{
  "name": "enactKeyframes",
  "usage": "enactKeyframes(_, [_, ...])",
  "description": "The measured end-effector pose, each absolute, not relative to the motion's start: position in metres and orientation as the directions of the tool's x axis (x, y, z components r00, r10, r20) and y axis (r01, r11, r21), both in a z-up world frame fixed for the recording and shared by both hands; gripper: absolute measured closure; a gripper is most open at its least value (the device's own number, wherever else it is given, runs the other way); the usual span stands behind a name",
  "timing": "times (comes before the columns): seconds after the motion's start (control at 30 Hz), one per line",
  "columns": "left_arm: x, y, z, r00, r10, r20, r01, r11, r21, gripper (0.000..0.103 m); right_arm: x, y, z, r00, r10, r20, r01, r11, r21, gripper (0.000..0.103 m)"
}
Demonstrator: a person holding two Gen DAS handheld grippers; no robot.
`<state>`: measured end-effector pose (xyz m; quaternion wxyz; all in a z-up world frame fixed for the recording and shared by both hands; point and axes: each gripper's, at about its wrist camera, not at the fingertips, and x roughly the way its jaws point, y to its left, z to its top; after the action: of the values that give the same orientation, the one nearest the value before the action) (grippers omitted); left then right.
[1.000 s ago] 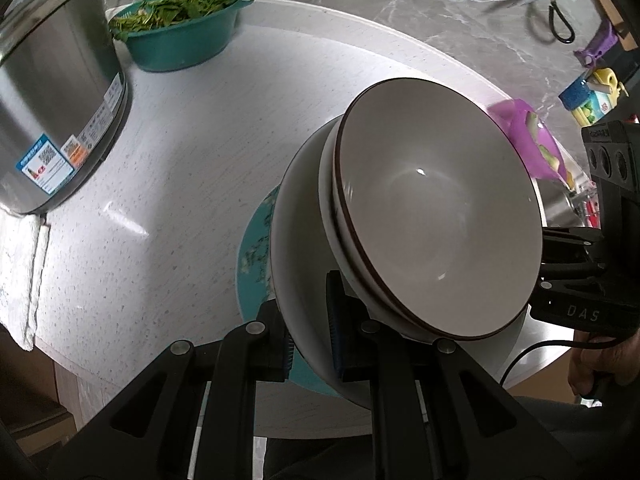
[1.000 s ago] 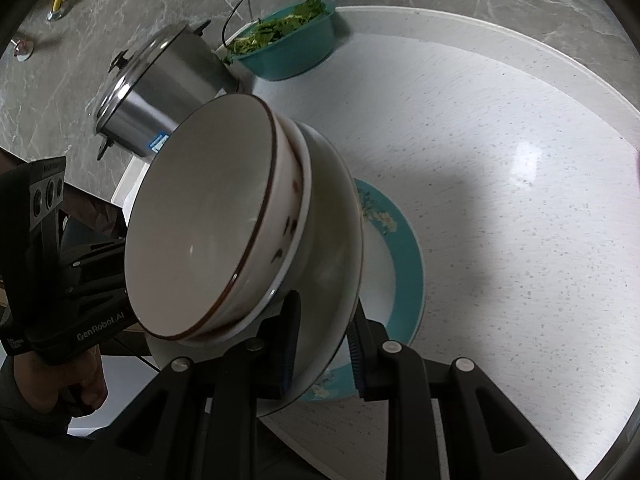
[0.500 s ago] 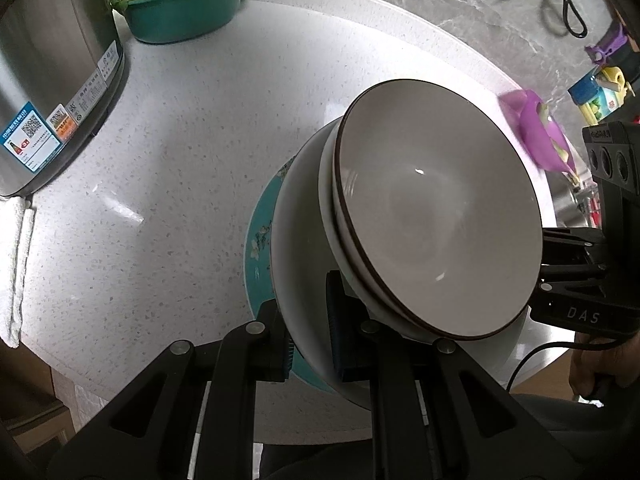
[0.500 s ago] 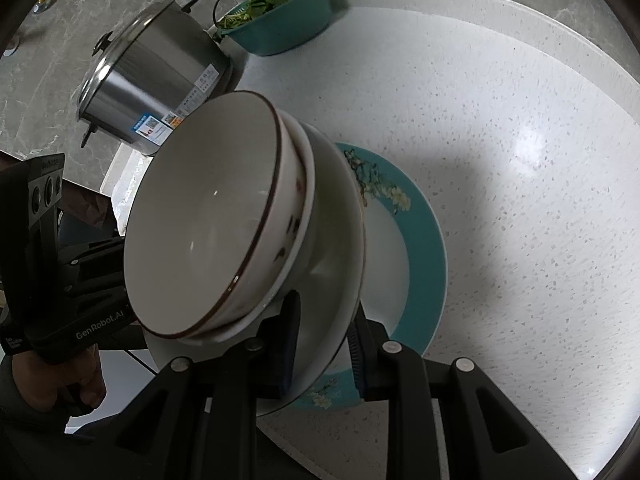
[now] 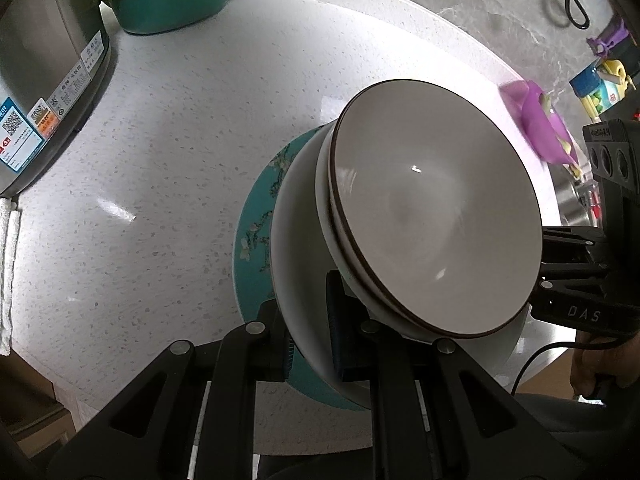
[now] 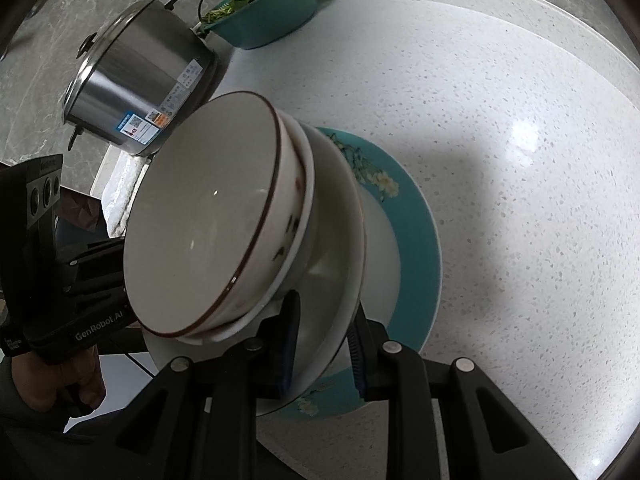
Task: Organize plates and bowls
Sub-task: 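Lower the bowl stack onto the teal floral plates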
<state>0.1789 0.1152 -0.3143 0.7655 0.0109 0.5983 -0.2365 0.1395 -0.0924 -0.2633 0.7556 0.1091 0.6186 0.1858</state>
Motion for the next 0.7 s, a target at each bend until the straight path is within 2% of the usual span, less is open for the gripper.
enactKeyframes(0.7, [0.184,0.106,-0.339,0.161,-0.338,-0.927,0.384,0.887,-0.257,0.091,0.141,-0.093,-0.279,0.174,0.421,-0.89,-0.125,0.906,0.404,0.078])
